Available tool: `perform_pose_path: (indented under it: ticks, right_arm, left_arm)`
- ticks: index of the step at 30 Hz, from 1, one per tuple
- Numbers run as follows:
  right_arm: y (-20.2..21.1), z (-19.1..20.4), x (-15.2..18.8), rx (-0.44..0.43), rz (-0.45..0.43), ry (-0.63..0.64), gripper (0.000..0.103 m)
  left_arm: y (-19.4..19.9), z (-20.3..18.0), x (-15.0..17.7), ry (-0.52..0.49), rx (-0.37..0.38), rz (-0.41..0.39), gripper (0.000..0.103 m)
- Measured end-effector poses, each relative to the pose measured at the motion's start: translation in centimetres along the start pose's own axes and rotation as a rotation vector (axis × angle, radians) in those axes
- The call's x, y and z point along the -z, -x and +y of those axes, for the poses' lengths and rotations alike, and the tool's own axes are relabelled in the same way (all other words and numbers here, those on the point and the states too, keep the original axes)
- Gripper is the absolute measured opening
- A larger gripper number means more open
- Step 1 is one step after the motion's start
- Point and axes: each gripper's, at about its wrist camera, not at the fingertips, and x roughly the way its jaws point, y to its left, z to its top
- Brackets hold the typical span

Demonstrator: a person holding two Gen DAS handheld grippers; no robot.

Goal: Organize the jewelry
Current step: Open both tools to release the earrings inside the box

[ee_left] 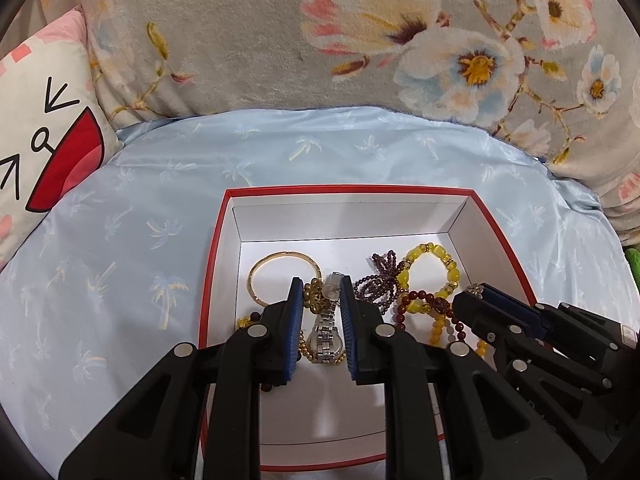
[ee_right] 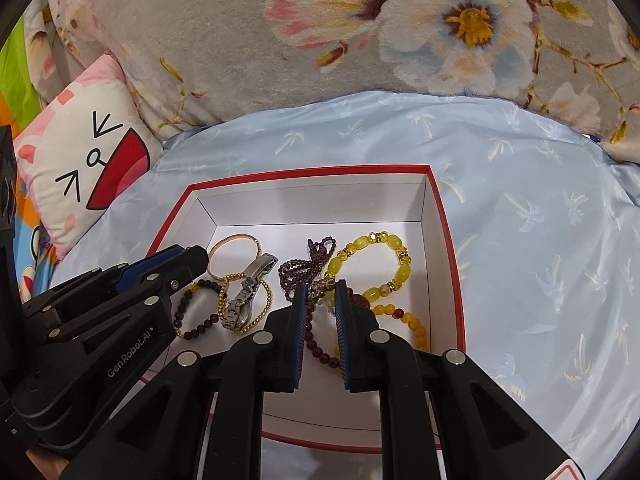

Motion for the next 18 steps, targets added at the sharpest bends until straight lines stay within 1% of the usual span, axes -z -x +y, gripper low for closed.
perform_pose_path:
  ticks: [2, 18]
  right_arm:
    - [-0.05, 0.0, -0.01, 0.0, 0.0, -0.001, 0.013]
    - [-0.63, 0.16, 0.13, 0.005, 0.008, 0.005, 0.014]
  left_arm:
    - [0.01, -0.13, -0.03, -0.009, -0.012, -0.005, 0.018]
    - [-0.47, -0.5, 0.01, -0.008, -0.011, 0.01, 0.018]
